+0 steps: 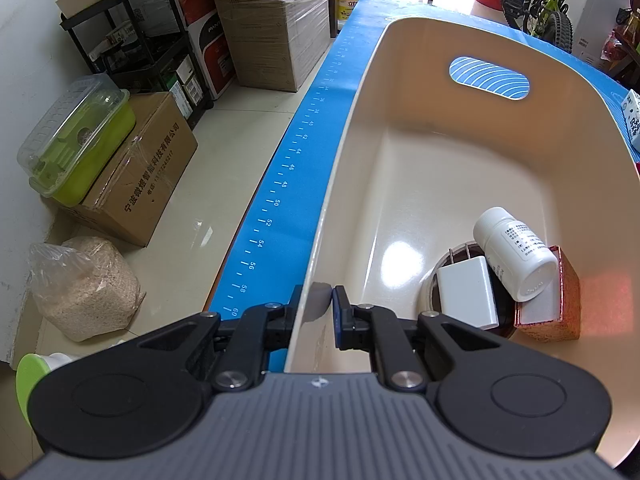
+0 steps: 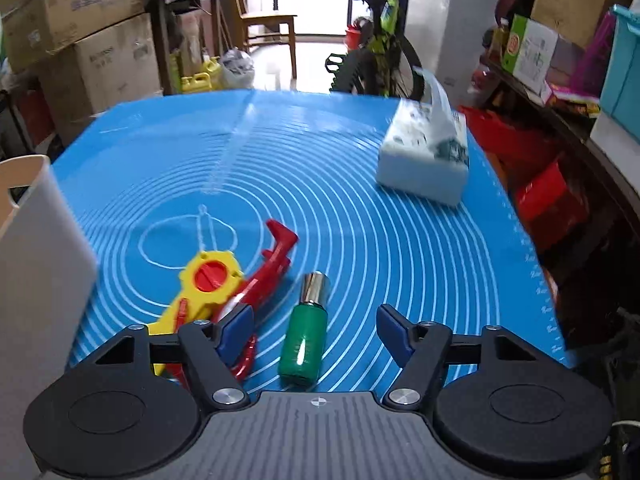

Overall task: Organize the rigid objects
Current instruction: 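Move the right tool to the table and grasp the green bottle, then carry the green bottle with the right tool into the basket and release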

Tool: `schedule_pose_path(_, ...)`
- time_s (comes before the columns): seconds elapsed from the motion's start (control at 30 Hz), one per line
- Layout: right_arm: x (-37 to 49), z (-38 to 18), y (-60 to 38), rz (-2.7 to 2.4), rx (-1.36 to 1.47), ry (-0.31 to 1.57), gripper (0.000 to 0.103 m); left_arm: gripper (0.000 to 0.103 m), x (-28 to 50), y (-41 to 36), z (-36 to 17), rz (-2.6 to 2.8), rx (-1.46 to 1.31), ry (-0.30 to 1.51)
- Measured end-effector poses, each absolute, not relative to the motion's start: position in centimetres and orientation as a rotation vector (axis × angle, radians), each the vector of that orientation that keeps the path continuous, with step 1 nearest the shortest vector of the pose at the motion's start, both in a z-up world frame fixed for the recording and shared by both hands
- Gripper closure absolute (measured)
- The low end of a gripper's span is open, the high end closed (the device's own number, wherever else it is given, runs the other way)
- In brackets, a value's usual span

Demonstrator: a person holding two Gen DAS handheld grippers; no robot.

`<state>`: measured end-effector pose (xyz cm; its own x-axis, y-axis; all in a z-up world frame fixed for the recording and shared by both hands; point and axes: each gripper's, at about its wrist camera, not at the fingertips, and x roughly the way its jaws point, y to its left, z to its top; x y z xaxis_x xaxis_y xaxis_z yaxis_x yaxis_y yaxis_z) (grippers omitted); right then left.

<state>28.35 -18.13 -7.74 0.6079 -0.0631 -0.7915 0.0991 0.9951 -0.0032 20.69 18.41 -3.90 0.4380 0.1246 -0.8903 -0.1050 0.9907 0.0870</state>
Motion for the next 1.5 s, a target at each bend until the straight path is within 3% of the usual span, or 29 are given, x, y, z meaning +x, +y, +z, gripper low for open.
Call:
schedule_pose_path(0.3, 29.1, -10.5, -18.0, -0.118, 0.032, 0.950, 0.046, 0.087, 20.7, 18.4, -3.9, 0.143, 0.020, 1.109)
schedule_pose_path(0.47, 28.8, -10.4, -18.2, -0.105, 0.067, 0.940, 0.069, 0.087, 20.7, 18.4, -3.9, 0.143, 0.020, 1.109)
schedule_pose_path(0.83, 26.4, -8.9, -18.4, -0.124, 0.099, 0.898, 0.069, 0.087, 20.7, 18.4, -3.9, 0.143, 0.019, 1.109)
schedule_pose_path(1.5, 23.8, 2.8, -10.1, 0.194, 0.091, 0.658, 0.068, 0.087, 20.7, 18.4, -3.9, 0.143, 0.019, 1.110)
